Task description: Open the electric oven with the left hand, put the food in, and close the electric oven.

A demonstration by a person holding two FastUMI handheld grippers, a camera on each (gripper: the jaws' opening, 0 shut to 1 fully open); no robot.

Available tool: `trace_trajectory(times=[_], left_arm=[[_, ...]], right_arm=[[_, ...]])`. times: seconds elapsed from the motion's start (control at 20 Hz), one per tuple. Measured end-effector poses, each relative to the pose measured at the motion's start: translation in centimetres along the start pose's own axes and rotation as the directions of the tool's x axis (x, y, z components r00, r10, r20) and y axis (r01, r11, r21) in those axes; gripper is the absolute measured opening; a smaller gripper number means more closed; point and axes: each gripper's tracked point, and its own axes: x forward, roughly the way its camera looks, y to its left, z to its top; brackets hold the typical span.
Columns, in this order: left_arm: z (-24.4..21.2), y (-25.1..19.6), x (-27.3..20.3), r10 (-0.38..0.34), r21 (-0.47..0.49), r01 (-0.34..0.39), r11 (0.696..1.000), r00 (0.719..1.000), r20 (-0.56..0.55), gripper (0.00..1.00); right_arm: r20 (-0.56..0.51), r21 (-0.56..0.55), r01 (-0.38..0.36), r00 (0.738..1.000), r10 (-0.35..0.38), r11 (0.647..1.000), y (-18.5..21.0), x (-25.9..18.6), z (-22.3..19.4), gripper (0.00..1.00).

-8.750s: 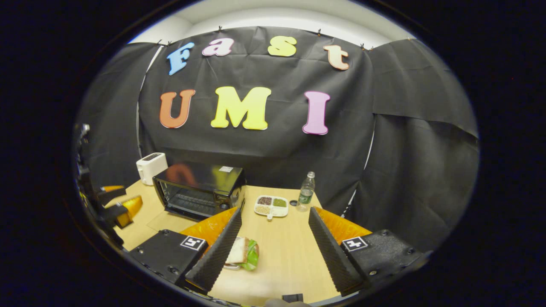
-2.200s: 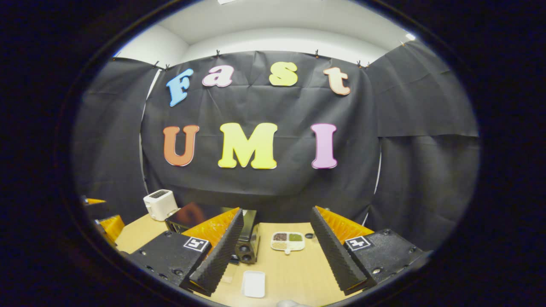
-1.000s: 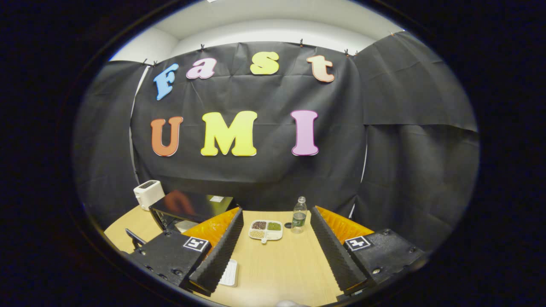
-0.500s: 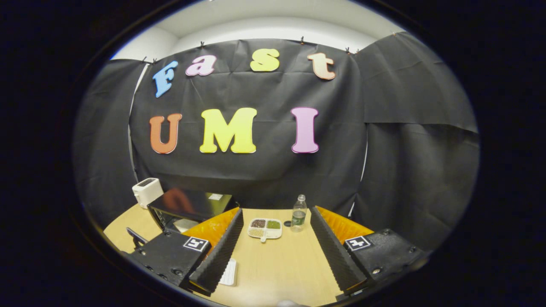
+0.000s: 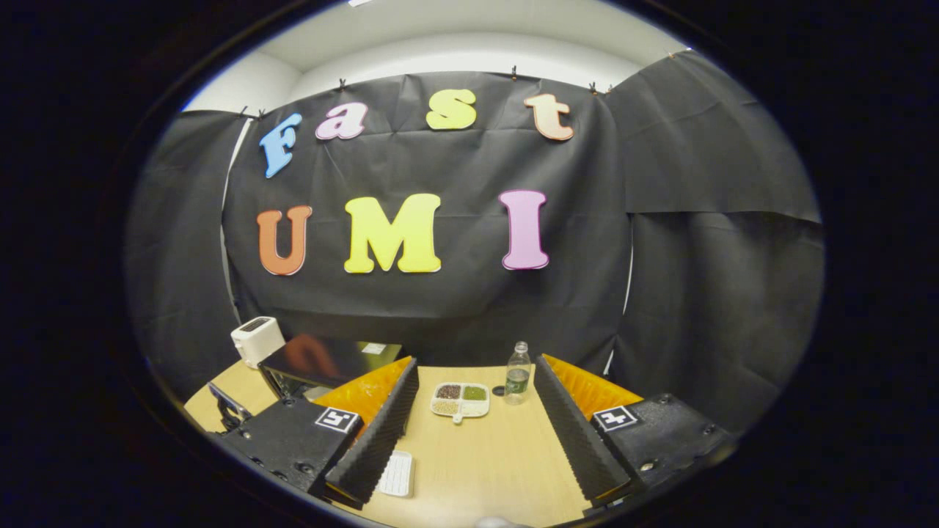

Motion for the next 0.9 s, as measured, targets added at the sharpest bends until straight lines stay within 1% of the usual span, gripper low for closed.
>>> trace_trajectory(times=[0.15,0.2,0.25,0.35,0.4,0.45,0.5,0.55,0.6,0.75,0.8,0.85,0.9], left_arm=[[2.4,0.2,-0.1,-0.002,0.0,0.002,1.0,1.0,0.023,0.96],[3.3,0.3,0.1,-0.002,-0.002,0.002,1.0,1.0,0.025,0.96],[3.9,0.4,0.2,-0.002,-0.007,0.002,1.0,1.0,0.024,0.96],[5.3,0.6,0.2,-0.005,-0.007,0.005,1.0,0.999,0.041,0.96],[6.0,0.7,0.2,-0.007,0.0,0.007,1.0,0.999,0.05,0.96],[6.7,0.8,0.4,-0.008,0.009,0.008,1.0,0.998,0.061,0.96],[7.3,0.9,0.6,-0.01,0.018,0.008,1.0,0.998,0.068,0.96],[7.8,1.0,0.8,-0.011,0.024,0.009,1.0,0.997,0.076,0.96],[8.3,1.1,1.2,-0.012,0.023,0.01,1.0,0.997,0.077,0.96],[9.6,1.7,2.5,0.001,0.006,-0.001,1.0,0.997,0.078,0.96],[10.1,1.8,2.9,0.004,0.001,-0.004,1.0,0.996,0.084,0.96],[10.8,2.0,3.2,0.009,0.001,-0.009,1.0,0.995,0.095,0.96],[11.6,2.1,3.4,0.009,0.008,-0.01,1.0,0.994,0.111,0.96]], right_arm=[[0.003,0.018,0.005,1.0,-0.005,1.0,-0.3,0.2,0.2,1.0],[0.005,0.026,0.006,1.0,-0.006,1.0,-0.3,0.3,0.2,0.96],[0.006,0.033,0.011,1.0,-0.011,0.999,-0.4,0.4,0.4,1.0],[0.013,0.047,0.017,1.0,-0.018,0.999,-0.6,0.6,0.6,1.0],[0.015,0.049,0.02,1.0,-0.021,0.999,-0.7,0.7,0.6,0.95],[0.016,0.05,0.024,1.0,-0.025,0.998,-0.8,0.8,0.6,1.0],[0.016,0.051,0.027,0.999,-0.028,0.998,-0.9,0.8,0.6,0.95],[0.017,0.053,0.033,0.999,-0.034,0.998,-1.0,0.9,0.7,1.0],[0.016,0.057,0.035,0.999,-0.036,0.998,-0.9,1.2,0.8,0.95],[0.019,0.064,0.043,0.999,-0.044,0.997,-0.9,1.4,1.1,0.95],[0.022,0.062,0.045,0.999,-0.046,0.997,-0.9,1.5,1.1,1.0],[0.027,0.06,0.047,0.998,-0.049,0.997,-1.0,1.6,1.3,1.0],[0.029,0.057,0.049,0.998,-0.051,0.997,-1.0,1.9,1.4,0.95]])
